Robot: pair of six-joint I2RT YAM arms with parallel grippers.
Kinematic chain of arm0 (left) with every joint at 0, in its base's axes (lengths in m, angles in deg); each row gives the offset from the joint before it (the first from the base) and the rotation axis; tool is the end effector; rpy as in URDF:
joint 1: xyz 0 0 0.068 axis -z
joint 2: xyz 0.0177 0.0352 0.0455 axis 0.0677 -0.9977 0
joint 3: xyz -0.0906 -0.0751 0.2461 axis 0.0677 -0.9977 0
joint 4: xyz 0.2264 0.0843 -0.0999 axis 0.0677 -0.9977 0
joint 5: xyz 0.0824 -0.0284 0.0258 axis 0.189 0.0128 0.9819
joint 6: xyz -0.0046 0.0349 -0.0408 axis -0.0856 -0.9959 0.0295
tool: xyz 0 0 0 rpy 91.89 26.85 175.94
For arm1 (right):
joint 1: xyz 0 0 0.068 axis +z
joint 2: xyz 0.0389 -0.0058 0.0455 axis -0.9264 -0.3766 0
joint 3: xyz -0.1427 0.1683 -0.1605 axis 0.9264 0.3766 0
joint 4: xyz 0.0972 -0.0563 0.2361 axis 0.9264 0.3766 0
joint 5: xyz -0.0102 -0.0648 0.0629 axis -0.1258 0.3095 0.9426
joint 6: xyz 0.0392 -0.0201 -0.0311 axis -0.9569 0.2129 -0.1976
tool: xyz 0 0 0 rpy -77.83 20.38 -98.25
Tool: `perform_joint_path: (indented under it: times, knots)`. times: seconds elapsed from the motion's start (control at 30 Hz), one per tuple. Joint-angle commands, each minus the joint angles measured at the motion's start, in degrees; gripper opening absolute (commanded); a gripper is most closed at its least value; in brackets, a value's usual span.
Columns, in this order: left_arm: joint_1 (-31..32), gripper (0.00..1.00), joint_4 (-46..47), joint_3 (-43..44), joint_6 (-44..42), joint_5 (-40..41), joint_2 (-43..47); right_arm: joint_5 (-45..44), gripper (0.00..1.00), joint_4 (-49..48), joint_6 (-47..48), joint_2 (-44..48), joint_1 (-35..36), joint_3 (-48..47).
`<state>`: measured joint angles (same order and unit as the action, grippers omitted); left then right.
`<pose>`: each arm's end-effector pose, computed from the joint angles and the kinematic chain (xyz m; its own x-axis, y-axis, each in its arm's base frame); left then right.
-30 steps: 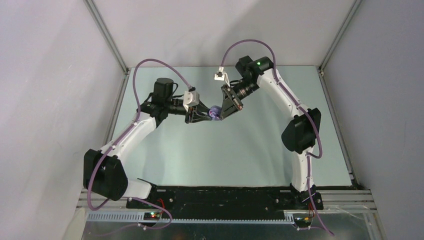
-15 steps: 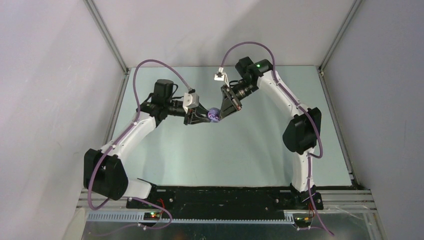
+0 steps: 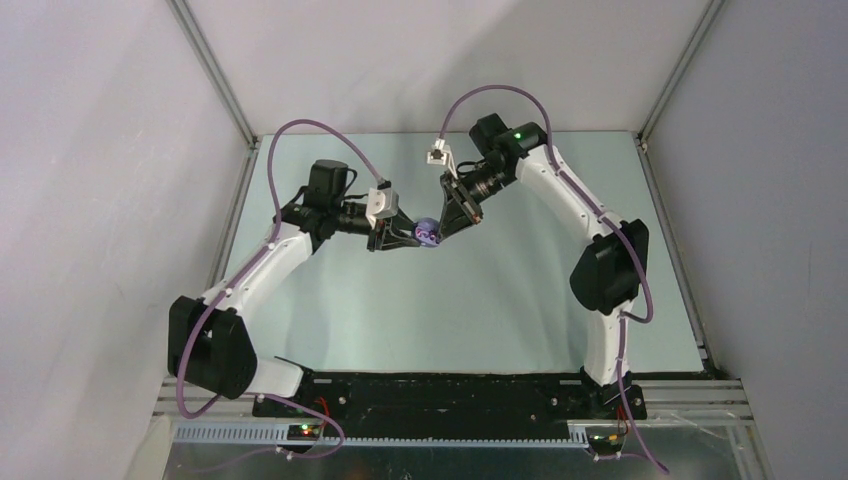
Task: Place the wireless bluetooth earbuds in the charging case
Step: Place the earbud in the charging case.
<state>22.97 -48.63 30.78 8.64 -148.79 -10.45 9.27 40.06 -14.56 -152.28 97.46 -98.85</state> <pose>0.2637 -0.1261 0.3044 0.1219 0.2348 -0.9644 0.9922 -0.0536 0.1123 0.3308 0.2243 0.3359 -0.3787 -0.5413 -0.7508 -0.8644 -0.0832 0.4960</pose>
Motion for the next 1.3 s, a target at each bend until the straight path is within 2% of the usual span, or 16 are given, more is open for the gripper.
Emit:
perform_joint_path:
  times: [0.0, 0.43, 0.57, 0.73, 0.9, 1.0, 1.1, 1.2, 1.27]
  knots:
    - [0.33, 0.0, 0.06, 3.0, -1.32, -3.38, 0.23, -1.71, 0.0, -4.77, 0.77, 3.54, 0.76, 0.95]
    - [0.31, 0.0, 1.02, 2.14, -0.44, -3.24, 0.67, -2.73, 0.0, -2.02, 2.54, 2.77, 1.7, 0.11]
    - [0.33, 0.0, 1.07, 2.01, -0.48, -3.25, 0.8, -3.94, 0.02, -6.1, -0.75, 4.16, 1.44, 1.07]
    - [0.25, 0.0, 1.0, 2.01, -0.12, -3.26, 0.56, -5.17, 0.13, -11.43, -3.15, 7.66, 1.03, 1.06]
    - [0.03, 0.0, 2.56, 1.99, 1.64, -3.27, 0.04, -6.13, 0.24, -11.17, -2.68, 10.38, 1.08, 0.84]
    - [-0.27, 0.0, 4.47, 1.49, 4.68, -3.02, 0.04, -6.07, 0.25, -10.78, -2.81, 11.91, 0.78, 0.89]
    - [-0.74, 0.0, 10.42, 0.5, 9.82, -2.72, 0.23, -7.02, 0.3, -11.82, -3.2, 14.55, 0.24, 2.6]
    - [-0.94, 0.0, 19.42, -0.51, 18.76, -1.54, 0.46, -9.29, 0.42, -21.5, -10.95, 19.81, -2.45, 11.6]
    - [-1.12, 0.0, 24.61, -0.44, 23.63, -0.84, 0.2, -8.92, 0.57, -33.62, -17.32, 22.44, -5.11, 17.17]
